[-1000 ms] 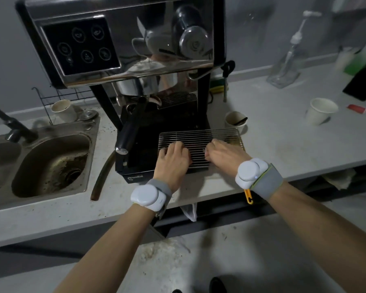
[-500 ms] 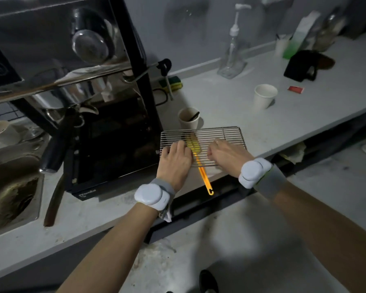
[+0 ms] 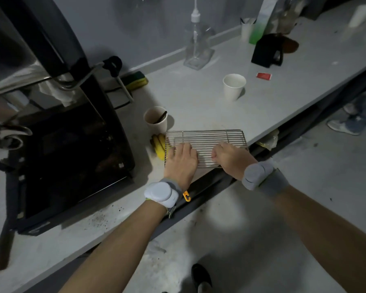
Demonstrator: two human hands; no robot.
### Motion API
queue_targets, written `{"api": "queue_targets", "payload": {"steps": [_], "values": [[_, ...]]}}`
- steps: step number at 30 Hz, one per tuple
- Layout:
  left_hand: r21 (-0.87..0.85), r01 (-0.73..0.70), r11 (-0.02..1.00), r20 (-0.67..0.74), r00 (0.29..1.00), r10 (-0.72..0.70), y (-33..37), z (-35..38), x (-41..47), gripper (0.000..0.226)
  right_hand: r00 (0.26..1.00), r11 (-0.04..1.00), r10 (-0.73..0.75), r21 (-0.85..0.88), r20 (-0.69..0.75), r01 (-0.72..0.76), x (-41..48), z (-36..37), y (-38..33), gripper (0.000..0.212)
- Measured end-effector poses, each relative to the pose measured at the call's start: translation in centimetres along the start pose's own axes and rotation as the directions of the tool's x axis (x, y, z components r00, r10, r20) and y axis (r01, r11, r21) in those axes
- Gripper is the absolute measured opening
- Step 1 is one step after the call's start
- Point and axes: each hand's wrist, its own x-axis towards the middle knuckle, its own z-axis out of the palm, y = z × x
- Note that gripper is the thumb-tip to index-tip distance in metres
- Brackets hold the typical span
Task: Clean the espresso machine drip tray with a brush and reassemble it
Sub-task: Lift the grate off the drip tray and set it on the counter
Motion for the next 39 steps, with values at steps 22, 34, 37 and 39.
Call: {"api": "queue_targets", "payload": {"steps": [22,34,37,39], "values": [[-0.100,-0.101,0.990,0.009,0.995,0.103,1.4,3.6,5.1,0.055,0.971,0.979,0.133,0.127,0.200,-0.160,4.4,4.8,3.6,0.018],[-0.246,-0.047,0.968,0.079,0.994,0.069,0.4,4.5,5.9,0.019,0.986,0.981,0.158,0.103,0.060,-0.163,3.7,3.8,2.3,0.016],[-0.322,-0.042,0.946,0.043,0.997,0.059,-0.2,3.3,5.3,0.028,0.988,0.984,0.155,0.093,-0.020,-0.153,3.6,2.6,1.3,0.023],[-0.348,-0.036,0.937,0.011,0.999,0.043,-0.5,2.5,4.7,0.031,0.990,0.987,0.130,0.106,-0.057,-0.124,3.5,1.6,0.3,0.030]]}}
